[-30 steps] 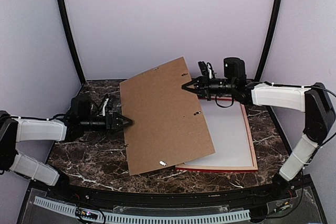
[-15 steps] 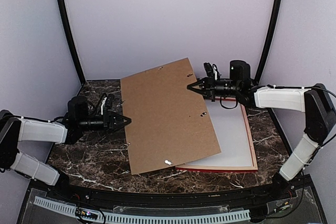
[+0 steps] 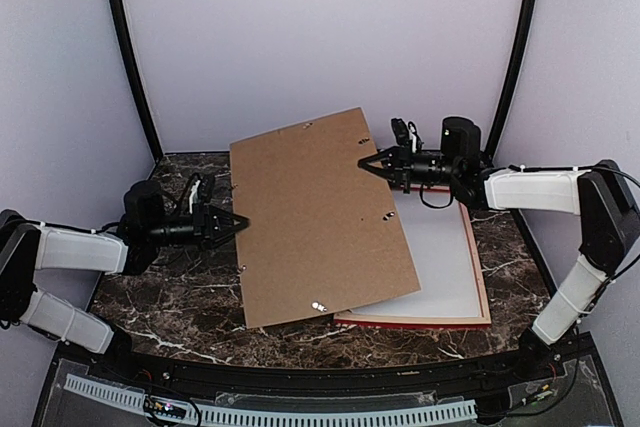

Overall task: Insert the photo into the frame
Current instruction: Pick up the backboard from the center of the board, then move the frame body to the center of the board.

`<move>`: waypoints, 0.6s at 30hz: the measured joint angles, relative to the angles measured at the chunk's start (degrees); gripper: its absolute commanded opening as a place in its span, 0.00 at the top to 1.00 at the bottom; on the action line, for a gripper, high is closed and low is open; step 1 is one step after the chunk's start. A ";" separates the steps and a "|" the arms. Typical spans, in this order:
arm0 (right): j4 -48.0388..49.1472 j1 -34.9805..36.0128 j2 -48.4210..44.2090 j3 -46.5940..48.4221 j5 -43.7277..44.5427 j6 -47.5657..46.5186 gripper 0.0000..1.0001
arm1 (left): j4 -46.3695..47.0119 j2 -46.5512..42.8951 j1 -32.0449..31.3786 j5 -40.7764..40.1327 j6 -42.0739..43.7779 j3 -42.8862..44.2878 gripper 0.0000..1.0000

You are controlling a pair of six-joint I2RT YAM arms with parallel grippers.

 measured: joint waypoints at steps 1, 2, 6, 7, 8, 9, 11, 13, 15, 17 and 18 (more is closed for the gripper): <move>0.33 0.00 0.04 -0.04 0.00 0.20 1.00 | 0.46 0.00 0.04 0.11 -0.50 -0.02 0.78; 0.66 0.00 0.07 -0.07 0.02 0.33 1.00 | 0.87 0.00 0.09 0.17 -0.96 -0.02 0.80; 1.95 0.00 0.17 -0.07 0.13 0.85 0.99 | 2.64 0.09 0.42 0.57 -2.84 -0.02 0.81; 2.29 0.00 0.28 -0.07 0.17 1.03 0.99 | 3.13 0.17 0.44 0.59 -3.32 -0.02 0.82; 2.62 0.00 0.42 -0.07 0.22 1.22 0.99 | 3.56 0.28 0.48 0.63 -3.67 -0.02 0.82; 2.95 0.00 0.59 -0.07 0.24 1.36 0.99 | 3.96 0.37 0.50 0.70 -3.91 -0.02 0.82; 3.56 0.24 1.11 -0.07 0.24 1.73 0.98 | 4.96 0.57 0.48 1.22 -4.46 -0.02 0.82; 4.22 0.52 1.62 -0.07 0.31 2.14 0.98 | 5.95 0.81 0.48 1.84 -5.11 -0.02 0.82; 5.01 0.85 2.10 -0.07 0.39 2.71 0.98 | 6.67 0.96 0.44 2.23 -5.68 0.00 0.84; 5.55 1.07 2.34 -0.07 0.42 2.99 0.98 | 7.30 1.01 0.44 2.56 -6.23 -0.02 0.87; 5.81 1.16 2.43 -0.07 0.42 3.17 0.98 | 7.61 1.01 0.44 2.71 -6.43 0.00 0.91</move>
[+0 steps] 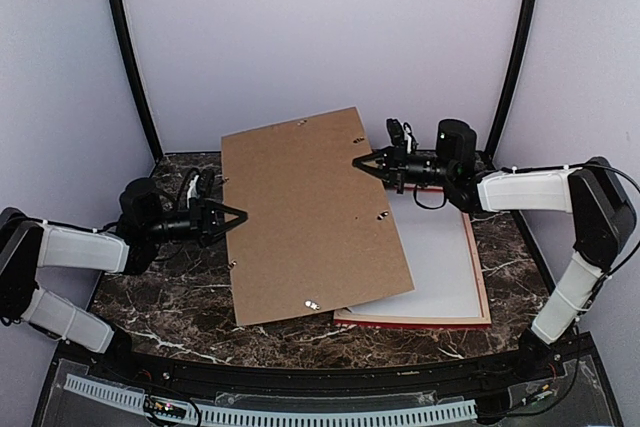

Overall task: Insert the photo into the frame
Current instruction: Move the frame body to the center of the board.

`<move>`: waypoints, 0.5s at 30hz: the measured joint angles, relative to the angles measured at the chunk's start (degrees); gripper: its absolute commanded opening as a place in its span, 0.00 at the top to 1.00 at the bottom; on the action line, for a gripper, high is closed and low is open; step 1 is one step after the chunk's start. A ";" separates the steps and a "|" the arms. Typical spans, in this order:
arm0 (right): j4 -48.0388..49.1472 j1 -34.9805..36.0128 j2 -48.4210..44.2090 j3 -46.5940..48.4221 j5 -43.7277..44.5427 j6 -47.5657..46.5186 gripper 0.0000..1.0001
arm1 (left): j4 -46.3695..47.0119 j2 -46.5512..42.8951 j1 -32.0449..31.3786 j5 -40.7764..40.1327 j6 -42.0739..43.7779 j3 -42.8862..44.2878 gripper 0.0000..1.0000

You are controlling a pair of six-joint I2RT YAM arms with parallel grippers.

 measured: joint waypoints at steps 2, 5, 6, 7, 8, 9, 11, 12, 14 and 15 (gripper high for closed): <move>0.24 0.04 0.02 0.00 0.00 0.11 0.96 | 0.57 0.00 0.00 0.28 -0.50 -0.02 0.97; 0.24 -0.02 0.07 -0.04 0.26 -0.68 0.87 | 2.45 -0.15 0.02 1.27 -1.25 0.00 1.00; 0.20 -0.07 0.13 -0.04 0.37 -0.79 0.83 | 2.78 -0.44 0.02 1.46 -1.53 0.00 1.00; -0.28 -0.07 0.13 -0.04 0.83 -1.51 0.77 | 2.91 -0.81 -0.02 1.53 -1.60 0.00 1.00; -0.70 -0.07 0.15 -0.07 1.07 -1.68 0.65 | 2.99 -1.20 -0.13 1.49 -1.51 0.00 1.00; -1.49 -0.02 0.17 -0.11 1.55 -2.23 0.59 | 2.75 -1.73 -0.31 1.53 -1.33 0.07 1.00; -3.41 0.09 0.17 -0.20 2.36 -2.67 0.51 | 1.31 -3.21 -0.79 1.49 -0.04 0.26 1.00; -4.70 0.11 0.17 -0.22 2.69 -3.61 0.47 | -0.09 -4.04 -0.90 1.44 0.72 0.59 1.00; -7.34 0.02 -0.02 -0.24 3.54 -5.25 0.40 | -3.37 -5.73 -1.11 1.46 1.66 1.18 1.00; -8.96 -0.09 -0.28 -0.28 4.02 -6.25 0.38 | -4.92 -6.38 -1.11 1.46 2.25 1.44 1.00</move>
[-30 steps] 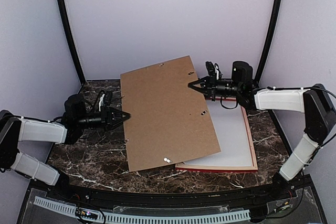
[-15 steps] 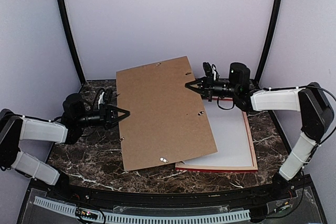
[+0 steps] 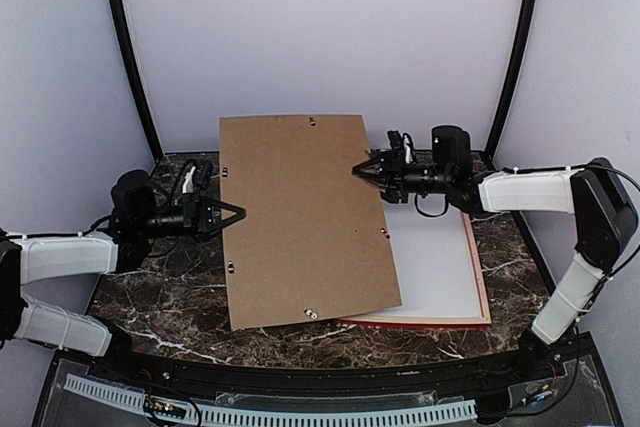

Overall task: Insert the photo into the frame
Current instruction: Move the frame body to the center of the board.

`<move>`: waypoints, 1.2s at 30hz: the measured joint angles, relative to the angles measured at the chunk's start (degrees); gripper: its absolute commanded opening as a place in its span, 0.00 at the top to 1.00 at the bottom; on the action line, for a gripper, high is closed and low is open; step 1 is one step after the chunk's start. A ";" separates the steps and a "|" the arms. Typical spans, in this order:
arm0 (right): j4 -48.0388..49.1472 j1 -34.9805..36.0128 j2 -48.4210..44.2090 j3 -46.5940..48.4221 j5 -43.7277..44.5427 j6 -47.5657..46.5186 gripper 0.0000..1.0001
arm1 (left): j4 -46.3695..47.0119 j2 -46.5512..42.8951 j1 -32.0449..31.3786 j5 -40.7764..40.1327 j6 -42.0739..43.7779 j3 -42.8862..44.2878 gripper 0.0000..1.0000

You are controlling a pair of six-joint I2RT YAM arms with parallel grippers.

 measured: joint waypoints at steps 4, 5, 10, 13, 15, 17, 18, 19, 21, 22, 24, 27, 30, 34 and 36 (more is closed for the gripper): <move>-7.67 -1.09 -2.93 -0.15 2.29 -4.63 0.30 | -9.46 -4.13 0.00 -0.26 3.43 2.62 1.00; -10.10 -1.64 -4.26 -0.24 3.28 -6.25 0.29 | -11.37 -5.03 0.00 -0.37 4.09 3.37 1.00; -22.12 -6.32 -13.05 -2.29 9.77 -14.71 0.24 | -21.81 -9.05 0.00 -1.27 7.23 8.00 1.00; -27.96 -11.19 -17.57 -5.25 13.84 -19.32 0.23 | -25.62 -9.55 0.00 -1.38 8.11 10.16 1.00; -30.51 -15.32 -19.65 -8.07 15.56 -21.57 0.22 | -27.65 -9.55 0.00 -1.40 8.44 10.93 1.00; -33.14 -20.79 -20.74 -11.28 17.18 -23.78 0.22 | -30.14 -9.53 0.00 -1.44 9.11 11.61 1.00; -34.21 -22.75 -20.76 -12.22 17.94 -24.44 0.21 | -31.04 -9.49 0.00 -1.51 9.49 11.87 1.00; -35.36 -25.44 -20.68 -13.31 18.75 -25.44 0.21 | -32.57 -9.44 0.00 -1.62 9.99 12.31 1.00; -36.92 -29.83 -20.46 -15.08 20.22 -27.10 0.22 | -34.25 -9.29 0.00 -1.81 10.95 12.85 1.00; -37.29 -31.74 -20.26 -15.76 20.74 -27.80 0.22 | -35.28 -9.11 0.00 -2.10 11.47 13.16 1.00; -37.33 -34.23 -19.45 -16.52 21.44 -28.68 0.22 | -35.87 -8.83 0.00 -2.23 11.89 13.25 1.00; -36.30 -36.50 -16.87 -17.25 21.77 -29.44 0.23 | -36.54 -8.02 0.00 -2.64 12.46 13.25 1.00; -34.86 -36.98 -13.16 -17.33 21.46 -29.83 0.24 | -37.13 -7.43 0.00 -3.15 12.68 13.25 1.00; -32.68 -37.00 -8.24 -17.35 19.82 -30.10 0.25 | -37.64 -7.37 0.00 -3.74 12.79 13.25 1.00; -31.63 -37.00 -6.69 -17.35 18.78 -30.27 0.25 | -37.79 -7.32 0.00 -3.87 12.85 13.25 1.00</move>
